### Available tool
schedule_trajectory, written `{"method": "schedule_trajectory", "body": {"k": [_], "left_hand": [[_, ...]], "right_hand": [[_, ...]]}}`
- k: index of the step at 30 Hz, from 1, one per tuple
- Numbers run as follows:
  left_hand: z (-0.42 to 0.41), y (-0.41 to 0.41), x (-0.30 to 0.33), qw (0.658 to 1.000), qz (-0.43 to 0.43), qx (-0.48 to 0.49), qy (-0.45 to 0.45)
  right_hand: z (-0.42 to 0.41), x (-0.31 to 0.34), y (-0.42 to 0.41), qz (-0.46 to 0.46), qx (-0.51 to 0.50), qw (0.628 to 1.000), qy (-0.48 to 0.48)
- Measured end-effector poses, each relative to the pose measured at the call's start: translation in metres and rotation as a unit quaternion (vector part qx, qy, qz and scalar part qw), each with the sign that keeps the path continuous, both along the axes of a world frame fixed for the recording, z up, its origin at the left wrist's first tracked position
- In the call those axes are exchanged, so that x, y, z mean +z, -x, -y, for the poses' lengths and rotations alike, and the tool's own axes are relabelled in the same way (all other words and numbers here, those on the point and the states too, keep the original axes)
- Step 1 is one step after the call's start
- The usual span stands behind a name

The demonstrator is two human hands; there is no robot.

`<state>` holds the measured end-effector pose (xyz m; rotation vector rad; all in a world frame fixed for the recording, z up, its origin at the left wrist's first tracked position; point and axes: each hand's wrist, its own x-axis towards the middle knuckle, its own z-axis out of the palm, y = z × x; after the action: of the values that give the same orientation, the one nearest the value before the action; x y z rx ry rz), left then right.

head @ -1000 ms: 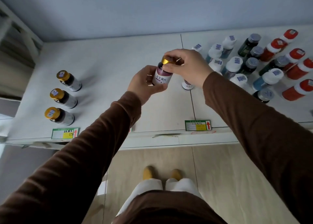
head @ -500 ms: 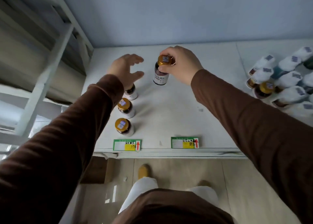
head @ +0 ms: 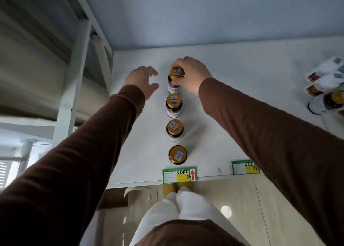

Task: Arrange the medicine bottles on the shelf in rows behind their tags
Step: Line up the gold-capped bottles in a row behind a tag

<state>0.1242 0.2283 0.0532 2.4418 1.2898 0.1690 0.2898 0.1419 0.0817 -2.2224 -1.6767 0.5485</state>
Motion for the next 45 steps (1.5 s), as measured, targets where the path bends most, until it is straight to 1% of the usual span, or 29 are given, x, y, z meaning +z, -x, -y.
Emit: {"method": "schedule_trajectory", "body": {"k": [10, 14, 17, 21, 24, 28, 36, 40, 45], "left_hand": [[-0.004, -0.003, -0.01, 1.0, 0.0, 0.015, 0.009], [-0.004, -0.002, -0.003, 1.0, -0.001, 0.013, 0.012], [0.001, -0.001, 0.009, 1.0, 0.013, 0.008, 0.003], [0.016, -0.015, 0.039, 0.997, 0.058, -0.028, -0.043], [0.039, -0.039, 0.059, 0.994, 0.076, -0.062, -0.049], [0.077, -0.078, 0.071, 0.99, 0.06, -0.118, -0.042], [0.182, -0.172, 0.054, 0.986, 0.062, -0.154, 0.014], [0.239, -0.227, 0.04, 0.986, 0.08, -0.136, 0.046], [0.29, -0.285, 0.02, 0.984, 0.124, -0.09, 0.091]], "right_hand": [[-0.006, -0.015, 0.008, 0.003, 0.018, 1.0, -0.003], [-0.001, -0.012, 0.008, -0.019, 0.016, 1.0, 0.007], [0.012, -0.003, 0.0, -0.059, -0.017, 0.998, -0.024], [0.046, 0.012, -0.019, -0.07, -0.064, 0.993, -0.065], [0.081, 0.021, -0.036, -0.07, -0.092, 0.99, -0.082], [0.134, 0.03, -0.064, -0.057, -0.127, 0.986, -0.091], [0.251, 0.027, -0.148, -0.034, -0.157, 0.983, -0.087], [0.306, 0.023, -0.205, -0.039, -0.148, 0.984, -0.089], [0.348, 0.024, -0.271, -0.009, -0.15, 0.985, -0.083]]}}
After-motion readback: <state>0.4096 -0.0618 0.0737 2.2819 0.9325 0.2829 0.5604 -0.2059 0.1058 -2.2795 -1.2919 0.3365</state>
